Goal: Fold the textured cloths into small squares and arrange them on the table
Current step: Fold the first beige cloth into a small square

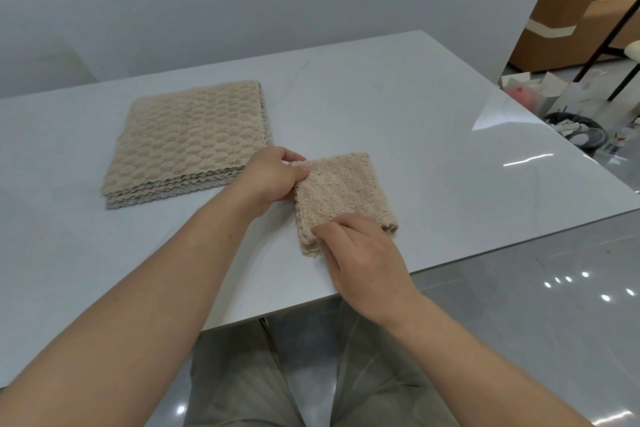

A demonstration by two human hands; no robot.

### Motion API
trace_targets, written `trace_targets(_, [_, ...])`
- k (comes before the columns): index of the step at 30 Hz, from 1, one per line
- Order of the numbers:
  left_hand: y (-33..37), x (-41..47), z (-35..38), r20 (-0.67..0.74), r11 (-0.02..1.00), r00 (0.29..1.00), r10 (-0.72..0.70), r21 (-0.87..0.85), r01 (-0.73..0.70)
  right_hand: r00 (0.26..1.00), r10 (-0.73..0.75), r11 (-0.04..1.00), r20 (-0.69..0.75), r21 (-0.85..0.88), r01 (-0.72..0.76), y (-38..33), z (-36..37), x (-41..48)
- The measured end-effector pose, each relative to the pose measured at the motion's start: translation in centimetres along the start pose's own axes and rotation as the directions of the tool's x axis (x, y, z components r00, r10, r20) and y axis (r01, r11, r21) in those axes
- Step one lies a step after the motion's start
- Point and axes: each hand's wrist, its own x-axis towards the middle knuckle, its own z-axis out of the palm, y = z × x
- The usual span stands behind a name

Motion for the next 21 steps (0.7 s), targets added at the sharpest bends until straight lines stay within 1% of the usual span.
trace_targets(8, [-0.20, 0.25, 0.01, -0.016, 0.992, 0.998, 0.067, 0.111, -0.065, 0.997, -0.019, 1.000, 0.075, 0.011, 0.018, -0.05, -0.24, 0.14])
trace_targets(16, [-0.64, 0.54, 0.08, -0.042, 0.944, 0.985, 0.167, 0.295, -0.147, 0.997, -0.016, 1.000, 0.080, -0.008, 0.016, 0.29, -0.26, -0.21])
trace_targets(19, [-0.80, 0.65, 0.02, -0.054, 0.917, 0.981, 0.189, 0.366, -0.157, 0.991, -0.029, 1.000, 0.134, -0.005, 0.030, 0.39, -0.18, -0.32])
trace_targets(21, [-0.86, 0.67, -0.05, -0.058, 0.876, 0.977, 0.205, 0.457, -0.157, 0.980, -0.034, 0.999, 0.197, 0.006, 0.034, 0.36, -0.39, -0.33])
